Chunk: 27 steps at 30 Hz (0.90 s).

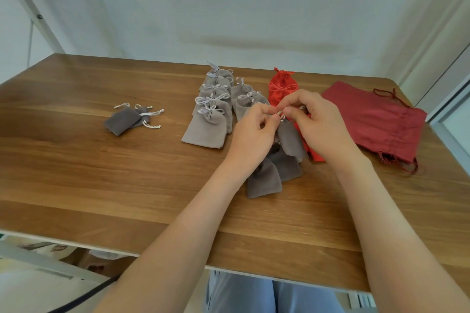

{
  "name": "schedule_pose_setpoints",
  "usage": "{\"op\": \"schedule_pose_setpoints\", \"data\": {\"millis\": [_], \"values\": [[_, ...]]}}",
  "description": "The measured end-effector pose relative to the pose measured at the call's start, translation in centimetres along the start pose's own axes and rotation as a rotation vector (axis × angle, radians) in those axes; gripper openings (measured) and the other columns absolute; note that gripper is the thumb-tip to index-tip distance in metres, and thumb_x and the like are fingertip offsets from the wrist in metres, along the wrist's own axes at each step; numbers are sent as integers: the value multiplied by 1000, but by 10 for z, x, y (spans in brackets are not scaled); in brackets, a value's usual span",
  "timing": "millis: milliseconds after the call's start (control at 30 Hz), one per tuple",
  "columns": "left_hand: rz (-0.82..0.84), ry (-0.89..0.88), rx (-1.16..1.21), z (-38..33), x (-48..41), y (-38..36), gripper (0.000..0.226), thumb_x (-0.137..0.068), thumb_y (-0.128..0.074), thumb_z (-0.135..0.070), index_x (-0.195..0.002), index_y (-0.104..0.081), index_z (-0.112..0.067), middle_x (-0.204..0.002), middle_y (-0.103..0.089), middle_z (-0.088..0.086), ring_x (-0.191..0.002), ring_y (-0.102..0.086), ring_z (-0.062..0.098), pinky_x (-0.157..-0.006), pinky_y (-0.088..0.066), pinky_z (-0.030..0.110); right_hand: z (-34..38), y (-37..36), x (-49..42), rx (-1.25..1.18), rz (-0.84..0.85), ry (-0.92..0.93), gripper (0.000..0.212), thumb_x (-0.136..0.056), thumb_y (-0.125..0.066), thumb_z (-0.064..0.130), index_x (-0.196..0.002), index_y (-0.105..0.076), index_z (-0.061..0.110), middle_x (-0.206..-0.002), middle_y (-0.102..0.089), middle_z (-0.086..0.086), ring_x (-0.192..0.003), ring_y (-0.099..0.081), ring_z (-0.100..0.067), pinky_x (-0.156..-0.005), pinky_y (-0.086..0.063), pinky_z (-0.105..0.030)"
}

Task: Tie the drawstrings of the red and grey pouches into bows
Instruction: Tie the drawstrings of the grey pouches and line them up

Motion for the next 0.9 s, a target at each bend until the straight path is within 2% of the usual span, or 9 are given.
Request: {"op": "schedule_pose_setpoints", "data": {"millis": [133, 300, 467, 533, 633, 700, 733, 800, 900], "values": [[9, 2, 14, 1, 0, -2, 12, -95, -54, -19, -88, -61, -25, -68, -60, -1, -60, -52, 10, -63, -46, 35, -3, 0, -1, 94, -2, -5, 20, -90, -56, 9, -92, -64, 27, -91, -55, 9, -84, -49, 2, -71, -33, 0], [68, 24, 71, -1, 1, -6, 17, -95, -55, -14, -81, -62, -22, -67, -59, 0, -58, -52, 8, -60, -45, 26, 6, 1, 0, 120, -45, 68, 14, -88, -54, 3, -85, -61, 15, -80, -50, 19, -86, -39, -4, -73, -29, -1], [134, 53, 133, -2, 1, -8, 25, -94, -55, -12, -69, -55, -13, -49, -48, -14, -48, -46, -2, -49, -37, 12, 13, -2, 4, 88, -59, 140, 13, -87, -54, 0, -84, -63, 8, -78, -51, 21, -89, -42, -11, -77, -30, -4], [148, 74, 182, -1, 2, -9, 22, -93, -56, -13, -72, -55, -11, -53, -48, -13, -49, -44, 0, -48, -34, 13, 16, -1, 6, 54, -74, 136, 14, -85, -53, -1, -82, -63, 9, -76, -51, 21, -87, -45, -10, -76, -32, -5], [217, 130, 269, 0, 4, -13, 14, -93, -57, -13, -95, -61, 1, -76, -54, 12, -70, -48, 19, -59, -36, 22, 19, 1, 9, -24, -109, 108, 15, -81, -57, -1, -79, -65, 11, -74, -55, 17, -82, -49, -1, -74, -35, -6], [256, 159, 284, 2, 4, -14, 19, -92, -58, -13, -103, -60, 2, -88, -54, 16, -78, -48, 23, -63, -37, 27, 19, 2, 10, -32, -110, 110, 17, -80, -58, -2, -78, -65, 13, -76, -58, 14, -82, -50, 1, -73, -34, -6], [257, 154, 264, 2, 4, -13, 18, -92, -58, -13, -103, -60, 2, -85, -54, 15, -73, -49, 21, -61, -37, 23, 19, 2, 10, -29, -107, 114, 18, -80, -58, -3, -78, -65, 13, -76, -58, 15, -82, -51, 2, -72, -34, -5], [244, 137, 213, 0, 5, -12, 15, -92, -59, -13, -99, -59, 1, -71, -51, 7, -58, -46, 4, -52, -35, 13, 18, 3, 11, -25, -102, 122, 19, -81, -58, -5, -79, -65, 12, -75, -56, 16, -82, -51, 5, -73, -34, -4], [174, 83, 120, -3, 5, -7, 16, -92, -58, -13, -95, -61, 3, -62, -47, -4, -52, -42, 0, -51, -35, 14, 17, 2, 10, -10, -104, 132, 19, -82, -59, -3, -79, -66, 14, -75, -54, 19, -81, -51, 8, -73, -34, -4]]}}
Point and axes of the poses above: each hand's wrist, its own x-axis away from the middle knuckle, its own y-axis out of the back of the hand, z = x × y, the point moved 7 cm from there along -x, towards the middle knuckle
